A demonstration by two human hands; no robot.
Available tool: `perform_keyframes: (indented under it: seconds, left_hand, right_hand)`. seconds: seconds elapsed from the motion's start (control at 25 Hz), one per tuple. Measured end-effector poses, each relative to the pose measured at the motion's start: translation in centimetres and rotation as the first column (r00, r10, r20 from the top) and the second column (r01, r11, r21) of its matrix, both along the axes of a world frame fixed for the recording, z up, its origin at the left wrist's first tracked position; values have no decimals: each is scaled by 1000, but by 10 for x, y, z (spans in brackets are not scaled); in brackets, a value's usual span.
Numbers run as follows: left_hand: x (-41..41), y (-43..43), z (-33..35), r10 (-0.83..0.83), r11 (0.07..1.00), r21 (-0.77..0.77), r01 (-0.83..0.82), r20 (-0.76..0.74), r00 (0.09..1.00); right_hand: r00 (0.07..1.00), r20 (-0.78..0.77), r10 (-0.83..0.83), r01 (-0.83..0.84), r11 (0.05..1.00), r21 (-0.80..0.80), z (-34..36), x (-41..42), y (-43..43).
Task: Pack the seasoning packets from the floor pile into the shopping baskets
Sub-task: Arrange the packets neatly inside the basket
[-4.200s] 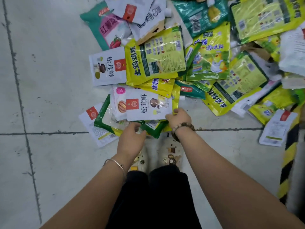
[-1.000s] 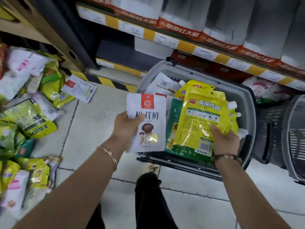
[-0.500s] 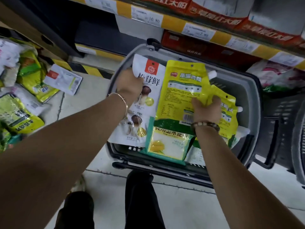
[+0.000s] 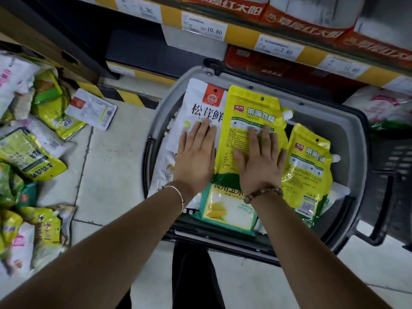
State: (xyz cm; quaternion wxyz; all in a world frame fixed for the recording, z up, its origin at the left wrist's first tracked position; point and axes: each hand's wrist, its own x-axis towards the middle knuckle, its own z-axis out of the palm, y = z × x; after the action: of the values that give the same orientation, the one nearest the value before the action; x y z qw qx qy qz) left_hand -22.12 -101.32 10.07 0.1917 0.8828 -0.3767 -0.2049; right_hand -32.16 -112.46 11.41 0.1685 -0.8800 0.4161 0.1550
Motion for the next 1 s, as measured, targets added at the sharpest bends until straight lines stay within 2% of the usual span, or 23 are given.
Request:
perform_keyframes:
  seconds: [0.08,0.24,0.32,0.44,0.52,0.64,0.76,1.0]
  left_hand:
    - [2,1,-10,-34,997,68,31,41,999]
    - [17,7,-29,-75,951,305,55,56,996]
    - [24,11,-31,-90,941,331,66,55,994]
    - [30,15,-22,-141,947,294,132,10,990]
    - [31,16,-13,-108,969,219,115,-42,993]
    - [31,23,9,25,994,111,-20,-48,999]
    - [32,39,34,159,986,51,-156,-61,985]
    - [39,129,72,404,913,-27,-407,-88,911]
  right_hand:
    - [1000,-11,-12,12,999,-39,-5,1,4]
    - [999,-42,-27,26,999,-43,-9,9,9]
    - [998,-53,-23,21,999,-41,-9,10,8]
    - [997,-77,-10,7,999,-47,-8,12,8]
    - [995,-102,4,-8,999,-41,-6,13,6]
    - [992,-120,37,-42,998,-39,4,17,4]
    - [995,-38,92,-94,995,-43,23,26,13]
    - [929,38,367,-368,929,22,65,72,89]
